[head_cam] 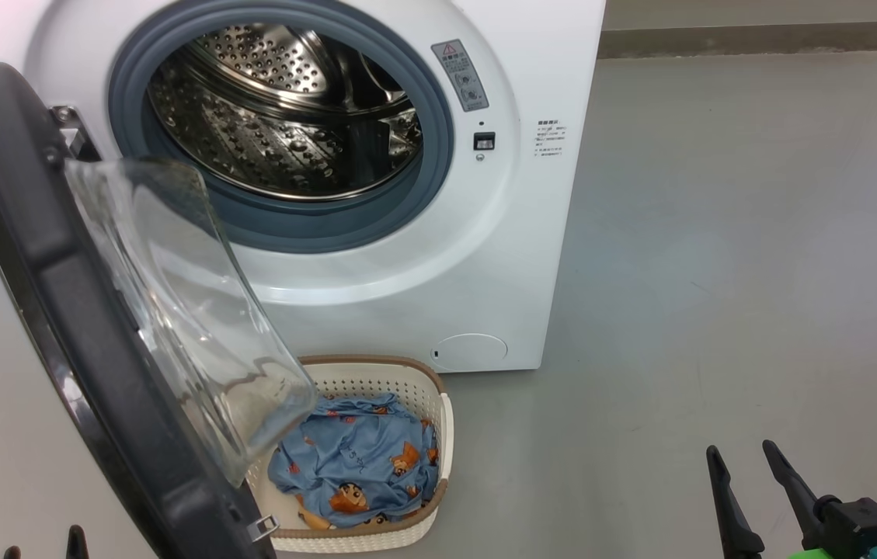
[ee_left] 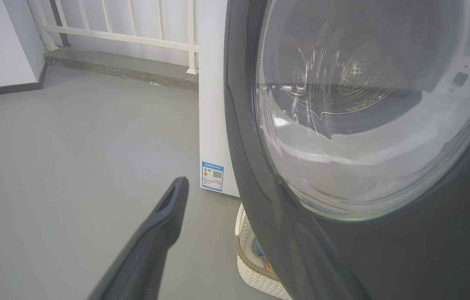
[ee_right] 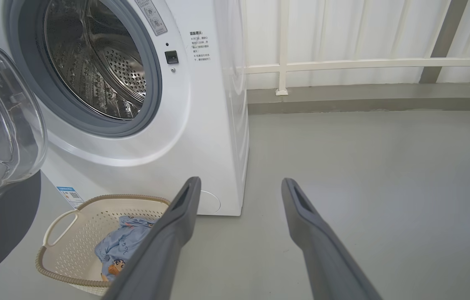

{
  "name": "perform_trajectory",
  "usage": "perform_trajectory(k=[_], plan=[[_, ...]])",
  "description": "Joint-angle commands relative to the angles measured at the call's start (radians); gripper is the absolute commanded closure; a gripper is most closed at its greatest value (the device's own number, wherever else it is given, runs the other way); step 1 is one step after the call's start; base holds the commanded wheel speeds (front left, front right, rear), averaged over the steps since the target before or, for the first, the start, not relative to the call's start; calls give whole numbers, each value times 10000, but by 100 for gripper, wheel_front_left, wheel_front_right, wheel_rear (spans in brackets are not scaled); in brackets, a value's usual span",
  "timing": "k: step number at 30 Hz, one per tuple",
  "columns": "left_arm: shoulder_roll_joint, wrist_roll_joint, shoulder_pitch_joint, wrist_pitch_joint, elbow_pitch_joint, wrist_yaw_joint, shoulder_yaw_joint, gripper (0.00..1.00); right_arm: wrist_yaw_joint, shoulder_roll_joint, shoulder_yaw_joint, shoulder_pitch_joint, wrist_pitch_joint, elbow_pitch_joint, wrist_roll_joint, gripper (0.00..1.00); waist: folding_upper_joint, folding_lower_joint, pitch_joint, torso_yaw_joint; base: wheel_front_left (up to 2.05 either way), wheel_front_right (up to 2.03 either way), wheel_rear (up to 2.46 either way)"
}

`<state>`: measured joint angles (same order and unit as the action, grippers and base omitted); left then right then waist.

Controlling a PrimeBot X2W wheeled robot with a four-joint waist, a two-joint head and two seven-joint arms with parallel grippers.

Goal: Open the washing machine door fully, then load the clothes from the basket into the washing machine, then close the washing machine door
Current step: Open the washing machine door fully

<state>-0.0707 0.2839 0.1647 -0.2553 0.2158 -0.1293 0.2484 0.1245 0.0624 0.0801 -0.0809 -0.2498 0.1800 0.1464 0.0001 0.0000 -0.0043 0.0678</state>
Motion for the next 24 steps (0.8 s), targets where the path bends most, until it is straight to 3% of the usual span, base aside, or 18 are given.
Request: perform_trajectory(k=[1,11,12,13,24], plan=[[-142,-58,-223,-65,-246,-14,326,0,62,115,-254,357,-120,-190,-138,0,-1,0,3,13,0,0,0],[-182,-2,-237,-65,-212,-14,298,3,62,91,-288,370,-120,-190,-115,0,-1,0,8,32,0,0,0],[-194,67,-232,-65,-165,-14,229,81,62,87,-295,369,-120,-193,-114,0,-1,0,6,33,0,0,0],[-230,160,-228,-65,-143,-14,122,100,62,82,-302,366,-120,-192,-112,0,-1,0,3,35,0,0,0],[-243,572,-410,-65,-426,-14,514,100,62,56,-254,319,-120,-241,-99,0,-1,0,-4,169,0,0,0]])
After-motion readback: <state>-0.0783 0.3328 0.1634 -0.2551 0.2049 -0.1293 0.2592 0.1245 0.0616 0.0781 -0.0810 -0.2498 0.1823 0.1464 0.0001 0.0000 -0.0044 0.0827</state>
